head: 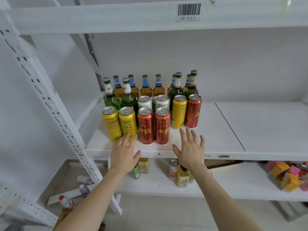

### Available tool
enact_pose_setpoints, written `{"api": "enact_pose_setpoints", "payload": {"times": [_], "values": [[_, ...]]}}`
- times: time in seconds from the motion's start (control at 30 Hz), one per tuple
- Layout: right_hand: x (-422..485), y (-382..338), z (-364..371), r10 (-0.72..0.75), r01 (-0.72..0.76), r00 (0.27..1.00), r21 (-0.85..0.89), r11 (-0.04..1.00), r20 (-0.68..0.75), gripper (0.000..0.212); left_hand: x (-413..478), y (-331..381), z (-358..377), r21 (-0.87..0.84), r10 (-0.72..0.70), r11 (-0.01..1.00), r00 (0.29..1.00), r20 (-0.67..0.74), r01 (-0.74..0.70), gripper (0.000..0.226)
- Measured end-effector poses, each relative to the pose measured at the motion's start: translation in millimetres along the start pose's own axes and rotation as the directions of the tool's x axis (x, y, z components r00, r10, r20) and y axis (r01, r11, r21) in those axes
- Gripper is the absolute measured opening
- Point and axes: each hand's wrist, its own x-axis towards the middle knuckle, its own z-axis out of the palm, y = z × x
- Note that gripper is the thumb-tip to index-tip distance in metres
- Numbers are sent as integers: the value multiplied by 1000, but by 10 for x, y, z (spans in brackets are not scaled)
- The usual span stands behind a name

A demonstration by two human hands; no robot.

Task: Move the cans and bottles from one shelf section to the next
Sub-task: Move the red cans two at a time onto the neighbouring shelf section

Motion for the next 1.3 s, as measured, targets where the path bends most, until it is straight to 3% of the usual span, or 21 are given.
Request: {"api": "enact_pose_setpoints", "payload": {"times": [0.17, 0.27, 0.33, 0.4, 0.5, 0.73, 0.9, 1.13, 1.3], "values": [[174, -158, 63, 9, -6, 999, 81, 997, -32, 73, 182, 17, 101, -243, 37, 969, 999, -22, -42, 73], [312, -190, 120, 3, 9, 999, 275, 962, -43, 73, 265, 116, 233, -496, 18, 868, 1000, -25, -28, 82], [423, -202, 148, -10, 17, 1000, 484, 875, -15, 74, 333, 174, 334, -651, -12, 759, 1000, -10, 3, 85], [539, -216, 160, -26, -14, 999, 694, 719, 47, 76, 405, 224, 431, -758, -47, 649, 998, 34, 56, 82], [687, -228, 189, -62, -90, 988, 851, 517, 142, 77, 494, 280, 537, -865, -99, 488, 992, 81, 119, 77], [963, -176, 306, -180, -182, 955, 945, 271, 235, 56, 718, 284, 623, -909, -123, 396, 989, 85, 127, 75], [1011, -145, 349, -212, -266, 935, 957, 115, 286, 64, 792, 246, 654, -917, -121, 360, 983, 138, 173, 80], [974, -125, 315, -188, -313, 929, 948, 59, 318, 65, 785, 243, 636, -926, -147, 316, 975, 169, 208, 83], [866, -92, 265, -89, -394, 915, 919, 6, 393, 61, 689, 222, 532, -924, -126, 301, 970, 206, 235, 89]]}}
